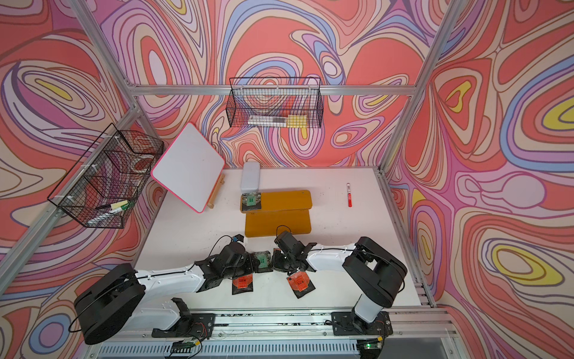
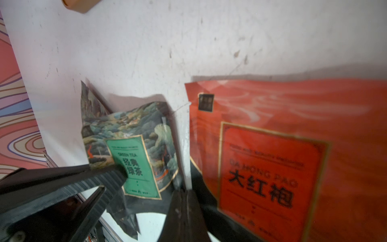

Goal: Place the tea bags on the shelf by color
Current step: Pick up the tea bag from the center of the board.

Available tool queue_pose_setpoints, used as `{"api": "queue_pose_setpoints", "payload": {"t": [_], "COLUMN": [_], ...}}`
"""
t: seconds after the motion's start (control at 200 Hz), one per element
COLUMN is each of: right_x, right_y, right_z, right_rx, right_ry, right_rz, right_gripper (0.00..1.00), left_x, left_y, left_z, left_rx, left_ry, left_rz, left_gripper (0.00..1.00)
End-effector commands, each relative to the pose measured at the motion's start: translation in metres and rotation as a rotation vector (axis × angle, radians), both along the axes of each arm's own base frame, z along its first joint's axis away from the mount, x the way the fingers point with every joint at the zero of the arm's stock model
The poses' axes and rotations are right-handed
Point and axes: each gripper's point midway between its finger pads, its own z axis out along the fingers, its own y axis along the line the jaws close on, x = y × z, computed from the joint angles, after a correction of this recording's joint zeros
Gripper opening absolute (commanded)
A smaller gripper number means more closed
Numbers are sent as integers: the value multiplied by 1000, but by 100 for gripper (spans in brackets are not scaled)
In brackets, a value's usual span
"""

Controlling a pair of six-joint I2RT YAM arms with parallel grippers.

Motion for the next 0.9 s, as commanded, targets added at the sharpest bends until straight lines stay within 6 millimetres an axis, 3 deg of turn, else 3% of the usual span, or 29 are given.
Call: {"api": "queue_pose_setpoints", "payload": {"t": [0.0, 0.095, 0.17, 0.366, 0.611, 0.686, 0.826, 0.846, 0.896], "right_x": [-7, -4, -2, 5, 4, 3, -1, -1, -2], "right_y": [-14, -13, -11, -11, -24, -32, -34, -33, -30], "right_z": [-13, -4, 8, 62, 149, 167, 188, 191, 197], "right_rx": [-74, -59, -38, 31, 155, 158, 176, 182, 193], "right_ry": [21, -8, -45, -198, -503, -551, -586, -587, -585], "right_rz": [-15, -8, 2, 44, 110, 101, 117, 127, 143], "right_gripper": [4, 7, 17, 38, 53, 60, 63, 63, 61], "left_x": [-3, -2, -1, 2, 2, 2, 0, 3, 4], "left_y": [1, 1, -1, -3, -5, -9, -18, -22, -25], "left_z": [4, 10, 19, 53, 117, 139, 169, 187, 200], "left_rx": [-13, -23, -40, -73, -145, -181, -249, -277, -306], "left_ry": [-19, -37, -63, -156, -330, -380, -429, -455, -469], "left_rz": [-4, -3, -12, -49, -111, -137, -204, -213, -232], "left_gripper": [0, 0, 0, 0, 0, 0, 0, 0, 0]}}
